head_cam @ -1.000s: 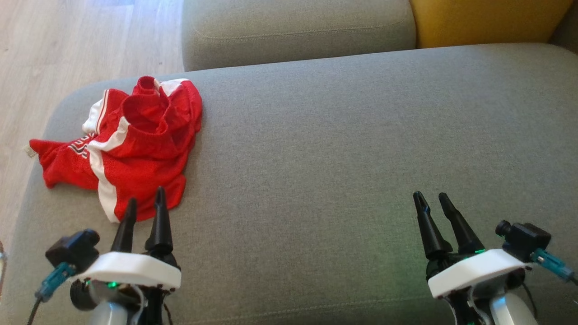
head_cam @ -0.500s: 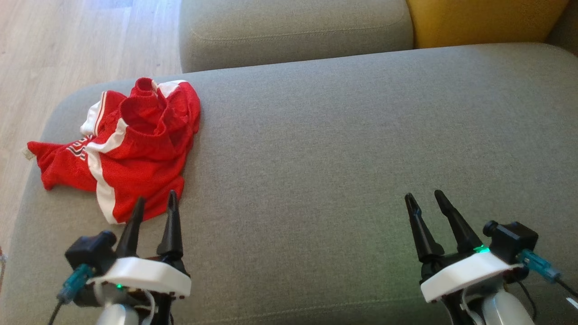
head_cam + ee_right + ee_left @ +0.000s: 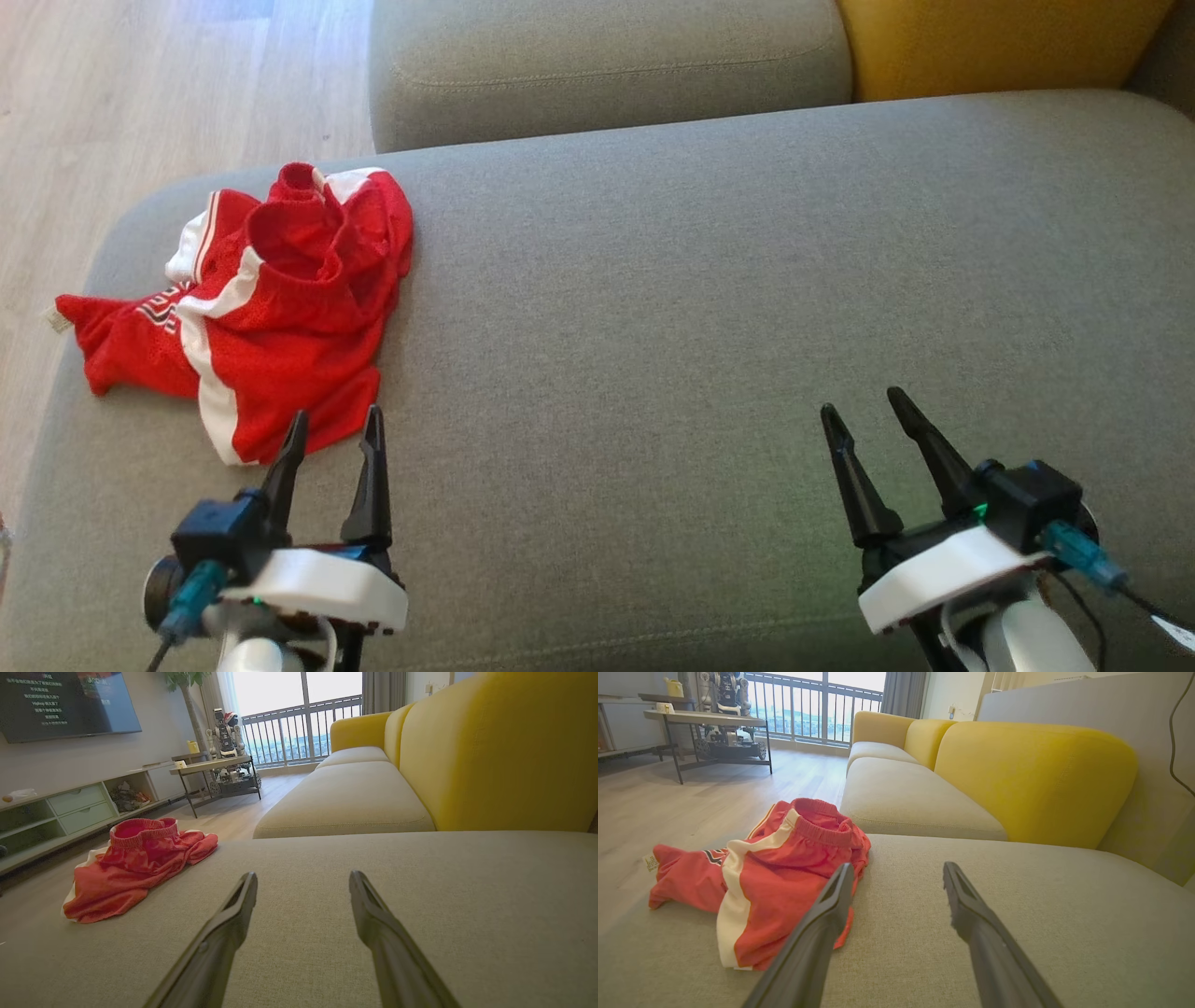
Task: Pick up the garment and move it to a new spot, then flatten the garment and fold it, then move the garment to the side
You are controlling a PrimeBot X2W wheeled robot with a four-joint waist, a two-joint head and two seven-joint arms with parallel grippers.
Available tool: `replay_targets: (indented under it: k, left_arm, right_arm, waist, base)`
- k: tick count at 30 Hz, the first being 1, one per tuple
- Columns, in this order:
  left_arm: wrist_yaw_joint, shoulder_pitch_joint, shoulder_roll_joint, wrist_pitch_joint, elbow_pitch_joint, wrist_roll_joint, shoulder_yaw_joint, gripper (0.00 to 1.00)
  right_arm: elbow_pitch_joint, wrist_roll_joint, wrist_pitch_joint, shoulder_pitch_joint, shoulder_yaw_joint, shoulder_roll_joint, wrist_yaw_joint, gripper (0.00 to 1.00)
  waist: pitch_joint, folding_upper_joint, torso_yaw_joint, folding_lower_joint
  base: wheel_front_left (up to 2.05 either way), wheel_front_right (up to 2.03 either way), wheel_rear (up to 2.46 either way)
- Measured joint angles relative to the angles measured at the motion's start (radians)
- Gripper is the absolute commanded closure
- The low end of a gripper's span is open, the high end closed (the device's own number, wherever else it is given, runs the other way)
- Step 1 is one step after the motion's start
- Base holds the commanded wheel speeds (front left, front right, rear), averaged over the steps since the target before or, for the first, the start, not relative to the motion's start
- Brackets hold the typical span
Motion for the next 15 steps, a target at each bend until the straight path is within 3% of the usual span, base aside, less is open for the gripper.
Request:
replay_targets:
  k: [15]
  left_arm:
    - [0.003,0.0,-0.004,-0.031,0.033,0.136,-0.001,0.0]
  right_arm:
    - [0.026,-0.131,-0.035,-0.001,0.001,0.0,0.0,0.0]
  waist:
    - [0.0,0.0,0.006,0.0]
  base:
    - [0.0,0.0,0.0]
